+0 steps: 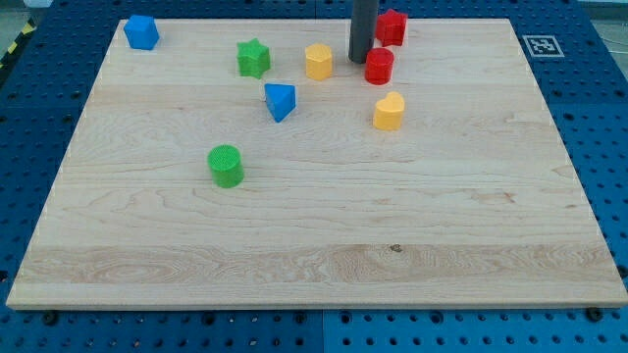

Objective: Move the red circle to the top right corner

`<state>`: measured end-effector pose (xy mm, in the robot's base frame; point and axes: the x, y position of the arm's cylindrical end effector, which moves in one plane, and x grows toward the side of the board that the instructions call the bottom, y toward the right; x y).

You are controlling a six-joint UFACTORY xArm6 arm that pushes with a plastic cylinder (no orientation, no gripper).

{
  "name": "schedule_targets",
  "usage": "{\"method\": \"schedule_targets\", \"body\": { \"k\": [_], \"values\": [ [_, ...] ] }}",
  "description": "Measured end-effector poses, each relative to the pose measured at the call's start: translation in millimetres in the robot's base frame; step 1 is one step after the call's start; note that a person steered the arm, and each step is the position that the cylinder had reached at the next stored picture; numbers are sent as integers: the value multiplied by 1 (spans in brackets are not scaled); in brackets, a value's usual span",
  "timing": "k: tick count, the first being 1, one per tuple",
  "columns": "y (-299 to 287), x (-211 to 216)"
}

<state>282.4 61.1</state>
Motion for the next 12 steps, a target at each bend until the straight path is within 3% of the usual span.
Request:
{"method": "schedule_targets", "body": {
  "k": [5, 7, 12],
  "values": [
    [2, 77],
    [7, 49],
    [103, 22]
  ]
}}
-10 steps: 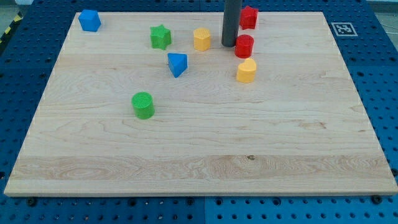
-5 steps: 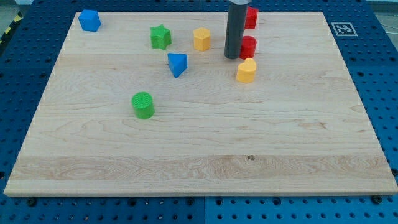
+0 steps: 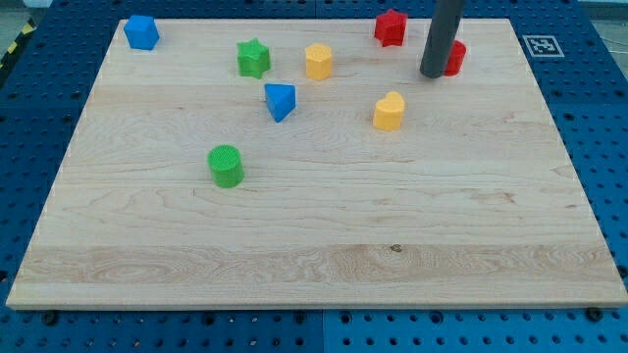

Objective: Move the red circle to the top right corner

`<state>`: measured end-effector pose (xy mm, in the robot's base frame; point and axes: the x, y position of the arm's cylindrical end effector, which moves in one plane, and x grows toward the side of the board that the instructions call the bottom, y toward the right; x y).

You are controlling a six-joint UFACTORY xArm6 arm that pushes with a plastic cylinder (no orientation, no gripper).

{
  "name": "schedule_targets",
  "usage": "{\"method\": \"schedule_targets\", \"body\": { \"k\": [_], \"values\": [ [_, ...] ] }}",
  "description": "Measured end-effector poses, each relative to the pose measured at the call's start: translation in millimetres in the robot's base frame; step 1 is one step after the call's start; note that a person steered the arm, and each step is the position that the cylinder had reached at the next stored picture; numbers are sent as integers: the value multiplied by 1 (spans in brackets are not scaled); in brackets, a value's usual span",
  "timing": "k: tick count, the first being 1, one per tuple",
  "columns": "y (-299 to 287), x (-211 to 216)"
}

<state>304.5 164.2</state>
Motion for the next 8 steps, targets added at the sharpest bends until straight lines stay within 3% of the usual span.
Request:
{"method": "schedule_targets", "body": {
  "k": [4, 8],
  "values": [
    [56, -34],
    [64, -58]
  ]
}}
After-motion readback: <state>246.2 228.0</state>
